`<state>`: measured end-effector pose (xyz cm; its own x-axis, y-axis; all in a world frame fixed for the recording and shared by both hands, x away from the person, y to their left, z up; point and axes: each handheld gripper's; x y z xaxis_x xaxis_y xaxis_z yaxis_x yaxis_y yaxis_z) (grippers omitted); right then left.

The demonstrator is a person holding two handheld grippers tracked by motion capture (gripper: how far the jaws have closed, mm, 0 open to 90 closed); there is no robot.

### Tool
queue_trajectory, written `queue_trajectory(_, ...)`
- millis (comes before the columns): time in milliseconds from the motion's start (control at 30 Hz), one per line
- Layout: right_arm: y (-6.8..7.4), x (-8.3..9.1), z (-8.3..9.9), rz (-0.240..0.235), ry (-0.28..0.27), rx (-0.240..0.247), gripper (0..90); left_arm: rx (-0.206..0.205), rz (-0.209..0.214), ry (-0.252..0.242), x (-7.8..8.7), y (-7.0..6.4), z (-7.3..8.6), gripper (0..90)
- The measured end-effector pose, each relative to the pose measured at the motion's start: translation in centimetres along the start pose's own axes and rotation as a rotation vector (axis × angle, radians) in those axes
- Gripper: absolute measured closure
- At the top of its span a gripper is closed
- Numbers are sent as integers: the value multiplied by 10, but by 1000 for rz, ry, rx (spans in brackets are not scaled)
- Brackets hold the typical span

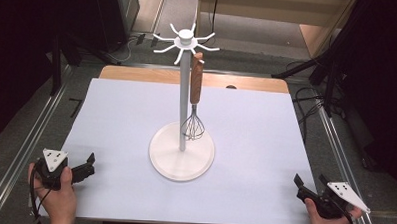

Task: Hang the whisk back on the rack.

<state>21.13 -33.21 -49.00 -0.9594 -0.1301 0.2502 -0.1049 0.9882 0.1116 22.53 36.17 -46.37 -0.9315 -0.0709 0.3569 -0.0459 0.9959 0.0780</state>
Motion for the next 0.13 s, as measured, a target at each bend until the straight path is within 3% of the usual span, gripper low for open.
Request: queue_trajectory(133, 1, 0, 0, 4, 4, 5, 132, 0, -1, 0, 0, 0, 0, 2)
Point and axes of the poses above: each handheld gripper's, and its own axes: x roughly backward along the jaws, z roughly out of its underside, y roughly to its left, and after that the axes turned 10 degrees about -y, right-handed
